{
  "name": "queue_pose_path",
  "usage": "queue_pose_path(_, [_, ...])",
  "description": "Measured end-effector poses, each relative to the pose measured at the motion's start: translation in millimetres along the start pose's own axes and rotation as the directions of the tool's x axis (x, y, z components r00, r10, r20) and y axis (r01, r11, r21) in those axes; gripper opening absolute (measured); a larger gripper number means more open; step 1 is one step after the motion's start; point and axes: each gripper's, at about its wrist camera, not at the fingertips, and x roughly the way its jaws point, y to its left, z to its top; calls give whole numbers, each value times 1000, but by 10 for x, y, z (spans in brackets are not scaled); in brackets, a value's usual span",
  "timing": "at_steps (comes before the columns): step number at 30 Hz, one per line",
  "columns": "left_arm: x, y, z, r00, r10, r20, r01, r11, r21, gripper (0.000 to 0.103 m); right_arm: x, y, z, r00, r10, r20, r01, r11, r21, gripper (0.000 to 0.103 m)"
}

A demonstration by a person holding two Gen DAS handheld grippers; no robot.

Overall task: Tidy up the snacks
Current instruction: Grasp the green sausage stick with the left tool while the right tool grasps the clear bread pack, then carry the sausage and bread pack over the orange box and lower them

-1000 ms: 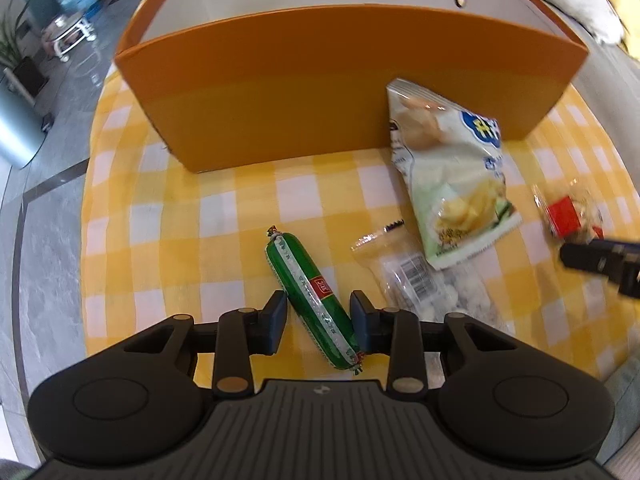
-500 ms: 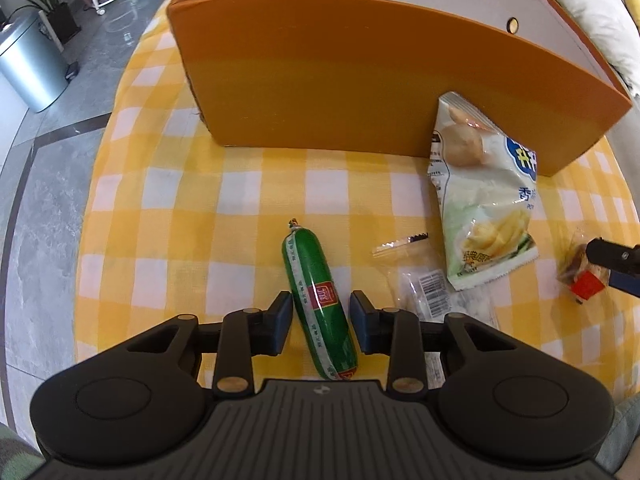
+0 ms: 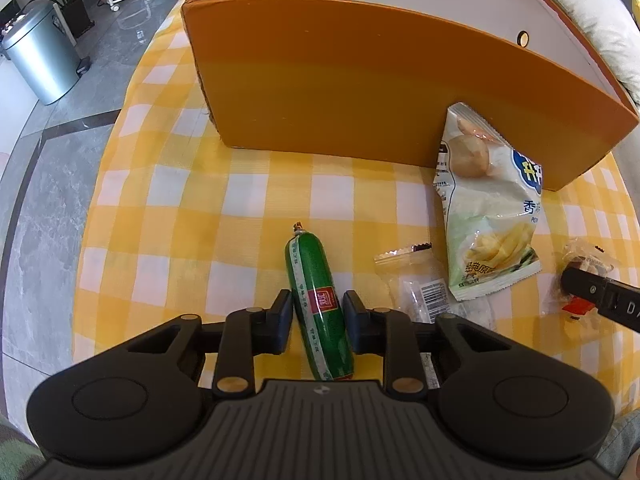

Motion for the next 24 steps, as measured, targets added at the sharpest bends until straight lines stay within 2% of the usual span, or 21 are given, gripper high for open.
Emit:
queue_pose_path(6, [-33, 12, 8, 1000, -12, 2, 12, 1000, -10, 26, 5, -1, 9, 1000, -3, -4, 3, 1000, -6, 38])
queue_pose_path(11, [-169, -47, -24, 999, -28, 21, 28, 1000, 2, 25, -62, -4, -5, 999, 41, -10, -41, 999, 26, 38])
queue_pose_path(14, [-267, -78, -29, 999, -34, 39, 33, 999, 17, 25, -117, 45, -16, 999, 40, -7, -40, 999, 3, 38])
queue_pose_path(24, [-682, -177, -8, 991, -37, 128, 28, 997, 72, 24, -503, 85, 21, 995, 75, 60, -75, 997, -8, 36])
